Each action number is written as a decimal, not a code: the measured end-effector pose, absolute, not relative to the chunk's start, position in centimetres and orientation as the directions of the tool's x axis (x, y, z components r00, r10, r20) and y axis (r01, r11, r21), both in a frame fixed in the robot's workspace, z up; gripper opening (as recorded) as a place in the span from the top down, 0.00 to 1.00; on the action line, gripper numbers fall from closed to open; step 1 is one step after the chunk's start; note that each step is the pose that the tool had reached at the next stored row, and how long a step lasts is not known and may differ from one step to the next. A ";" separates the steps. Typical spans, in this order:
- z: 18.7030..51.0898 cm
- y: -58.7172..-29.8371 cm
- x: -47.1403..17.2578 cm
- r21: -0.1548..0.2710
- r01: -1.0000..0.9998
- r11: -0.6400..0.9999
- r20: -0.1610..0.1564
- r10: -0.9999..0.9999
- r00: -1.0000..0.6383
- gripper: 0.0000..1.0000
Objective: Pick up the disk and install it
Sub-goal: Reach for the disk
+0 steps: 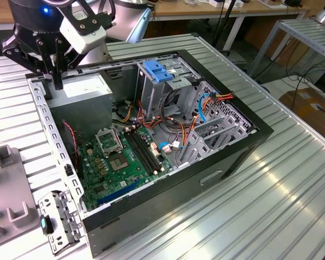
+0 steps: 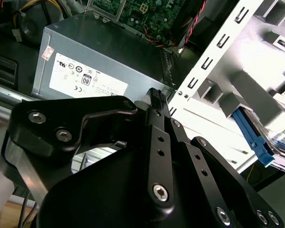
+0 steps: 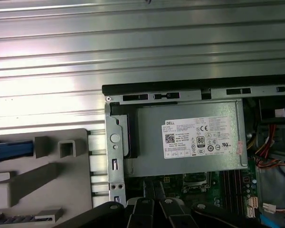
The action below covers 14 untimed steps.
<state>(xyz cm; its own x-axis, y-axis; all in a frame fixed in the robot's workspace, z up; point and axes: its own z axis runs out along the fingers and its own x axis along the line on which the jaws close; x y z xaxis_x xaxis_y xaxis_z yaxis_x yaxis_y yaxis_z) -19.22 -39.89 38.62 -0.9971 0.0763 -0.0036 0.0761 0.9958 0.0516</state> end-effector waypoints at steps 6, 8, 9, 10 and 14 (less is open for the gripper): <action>38.6 -39.9 -19.5 0.051 0.076 0.996 -0.002 0.076 -0.997 0.89; 38.6 -39.9 -19.5 0.051 0.076 0.996 -0.002 0.076 -0.997 0.89; 38.6 -39.9 -19.6 0.051 0.076 0.996 -0.001 0.076 -0.997 0.89; 38.6 -39.9 -19.6 0.051 0.076 0.996 -0.001 0.076 -0.997 0.89; 38.5 -39.9 -19.9 0.051 0.076 0.996 -0.001 0.076 -0.997 0.89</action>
<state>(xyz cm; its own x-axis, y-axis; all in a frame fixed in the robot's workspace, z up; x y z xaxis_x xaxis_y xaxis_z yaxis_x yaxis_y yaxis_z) -19.88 -39.89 38.53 -0.9971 0.0764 -0.0005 0.0763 0.9958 0.0514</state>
